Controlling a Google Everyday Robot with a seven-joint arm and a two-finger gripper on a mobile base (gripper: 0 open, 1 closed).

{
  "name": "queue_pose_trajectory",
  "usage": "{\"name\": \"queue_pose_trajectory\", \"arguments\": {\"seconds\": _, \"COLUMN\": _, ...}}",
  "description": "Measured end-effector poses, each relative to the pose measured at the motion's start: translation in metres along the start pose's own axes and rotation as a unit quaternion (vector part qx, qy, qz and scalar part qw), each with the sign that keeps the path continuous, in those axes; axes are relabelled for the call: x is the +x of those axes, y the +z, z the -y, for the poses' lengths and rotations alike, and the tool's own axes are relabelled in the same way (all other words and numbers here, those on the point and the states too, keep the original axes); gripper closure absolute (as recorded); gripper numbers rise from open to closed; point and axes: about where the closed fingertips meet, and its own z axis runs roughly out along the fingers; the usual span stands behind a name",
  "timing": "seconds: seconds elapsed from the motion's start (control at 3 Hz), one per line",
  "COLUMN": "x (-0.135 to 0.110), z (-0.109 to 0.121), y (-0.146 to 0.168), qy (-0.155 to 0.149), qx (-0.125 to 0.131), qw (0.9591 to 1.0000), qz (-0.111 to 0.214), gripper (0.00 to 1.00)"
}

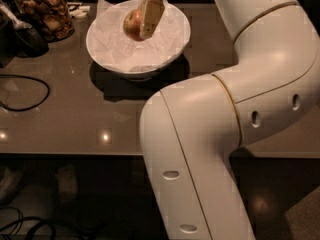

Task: Pick apple from white bowl

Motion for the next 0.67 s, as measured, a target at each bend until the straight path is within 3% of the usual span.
{"name": "queue_pose_trajectory", "arguments": {"seconds": 0.67, "x": -0.02, "z": -0.003, "y": -0.03, "qy": -0.028, "qx": 0.02, "qw": 0.9992, "qz": 0.019, "gripper": 1.0}}
